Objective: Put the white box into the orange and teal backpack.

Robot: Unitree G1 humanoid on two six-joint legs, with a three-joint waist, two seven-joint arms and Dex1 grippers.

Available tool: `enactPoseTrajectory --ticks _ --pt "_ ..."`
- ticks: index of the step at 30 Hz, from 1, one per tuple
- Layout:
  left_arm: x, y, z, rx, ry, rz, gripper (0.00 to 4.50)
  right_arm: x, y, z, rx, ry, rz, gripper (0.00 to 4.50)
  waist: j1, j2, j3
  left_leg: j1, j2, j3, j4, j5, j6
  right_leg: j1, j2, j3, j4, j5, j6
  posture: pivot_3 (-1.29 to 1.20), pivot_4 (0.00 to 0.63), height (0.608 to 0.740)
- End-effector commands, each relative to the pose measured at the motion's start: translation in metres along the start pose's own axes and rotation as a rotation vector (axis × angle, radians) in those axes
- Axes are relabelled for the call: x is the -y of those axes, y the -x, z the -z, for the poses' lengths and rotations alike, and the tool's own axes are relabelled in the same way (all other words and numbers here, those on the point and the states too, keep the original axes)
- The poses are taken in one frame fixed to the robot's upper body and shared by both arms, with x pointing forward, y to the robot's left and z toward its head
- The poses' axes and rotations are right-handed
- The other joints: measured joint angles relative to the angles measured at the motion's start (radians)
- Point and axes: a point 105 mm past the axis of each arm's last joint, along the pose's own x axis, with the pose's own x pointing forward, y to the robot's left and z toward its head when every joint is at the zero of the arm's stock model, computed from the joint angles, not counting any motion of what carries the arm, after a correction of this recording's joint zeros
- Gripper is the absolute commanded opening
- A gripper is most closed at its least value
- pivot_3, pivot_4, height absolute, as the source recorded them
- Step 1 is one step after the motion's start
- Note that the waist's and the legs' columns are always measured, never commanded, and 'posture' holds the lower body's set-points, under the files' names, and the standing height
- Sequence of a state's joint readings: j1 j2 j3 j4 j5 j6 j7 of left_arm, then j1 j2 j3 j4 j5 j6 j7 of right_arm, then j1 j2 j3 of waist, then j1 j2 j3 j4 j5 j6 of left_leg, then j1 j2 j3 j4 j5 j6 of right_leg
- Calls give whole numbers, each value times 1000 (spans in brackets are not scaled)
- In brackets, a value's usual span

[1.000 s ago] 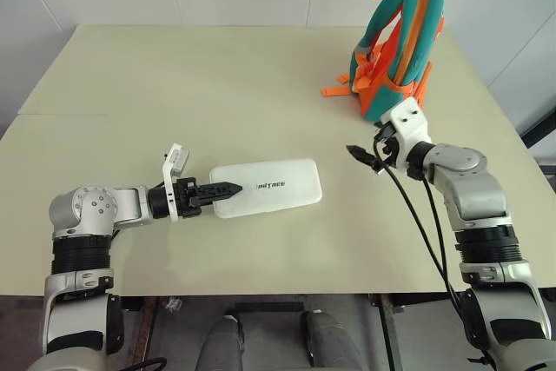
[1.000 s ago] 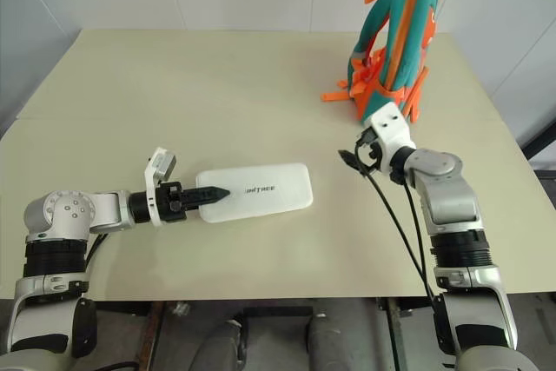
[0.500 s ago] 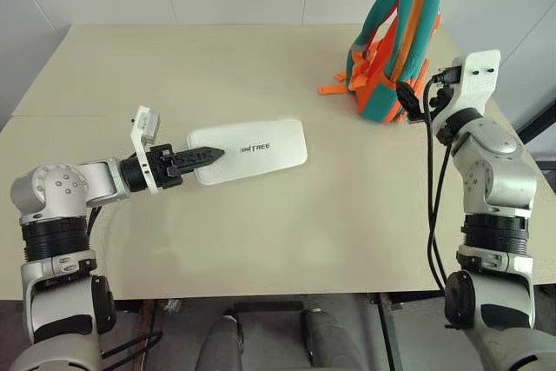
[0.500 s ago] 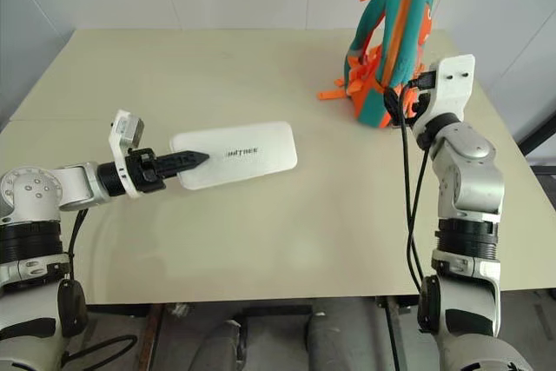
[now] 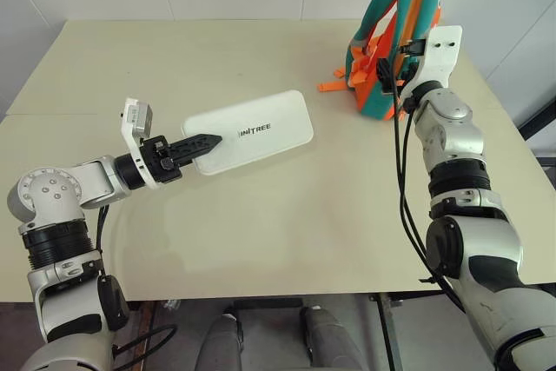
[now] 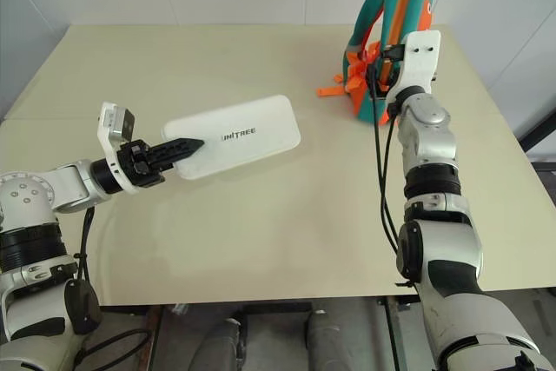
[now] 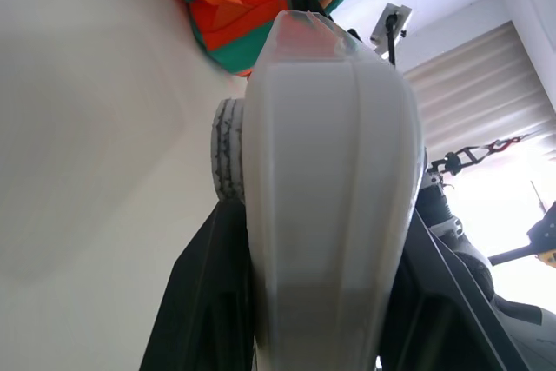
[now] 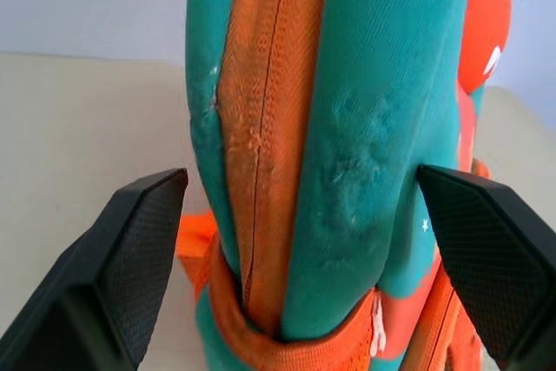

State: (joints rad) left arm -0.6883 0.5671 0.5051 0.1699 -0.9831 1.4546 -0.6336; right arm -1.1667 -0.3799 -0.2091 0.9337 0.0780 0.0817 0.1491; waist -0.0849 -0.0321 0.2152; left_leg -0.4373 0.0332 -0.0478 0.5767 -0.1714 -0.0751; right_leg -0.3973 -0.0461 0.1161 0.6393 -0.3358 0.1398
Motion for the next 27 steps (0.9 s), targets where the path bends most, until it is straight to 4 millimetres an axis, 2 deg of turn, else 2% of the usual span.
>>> enactPoseTrajectory --ticks 1,7,11,16,23,27 --pt "14 7 -6 36 -53 31 1270 1 -4 -17 66 -8 28 3218 0 0 0 0 0 0 0 0 0 0 0 0 0 0 0 0 150 740" --pt "12 13 -8 53 -66 -5 1270 2 -5 -28 96 -16 10 1301 0 0 0 0 0 0 0 0 0 0 0 0 1 0 0 0 150 740" --pt "8 16 -9 50 -64 -24 1270 -15 4 -39 142 -1 -149 48 -2 0 0 0 0 0 1 0 0 0 0 0 3 0 0 0 150 740" --pt "5 16 -17 50 -72 -36 1270 -20 30 -46 162 39 -274 0 0 1 1 -1 0 -1 0 1 -1 -1 0 0 5 0 0 0 150 740" --pt "-1 12 -27 27 -82 -43 1270 0 85 -39 72 72 -328 0 13 2 1 -1 0 -1 0 0 0 -2 0 0 3 -1 0 0 150 740" --pt "-2 9 -30 12 -85 -36 1270 4 108 -40 40 65 -342 0 22 2 1 -1 0 0 1 0 0 -2 0 0 4 -1 -1 0 150 740"
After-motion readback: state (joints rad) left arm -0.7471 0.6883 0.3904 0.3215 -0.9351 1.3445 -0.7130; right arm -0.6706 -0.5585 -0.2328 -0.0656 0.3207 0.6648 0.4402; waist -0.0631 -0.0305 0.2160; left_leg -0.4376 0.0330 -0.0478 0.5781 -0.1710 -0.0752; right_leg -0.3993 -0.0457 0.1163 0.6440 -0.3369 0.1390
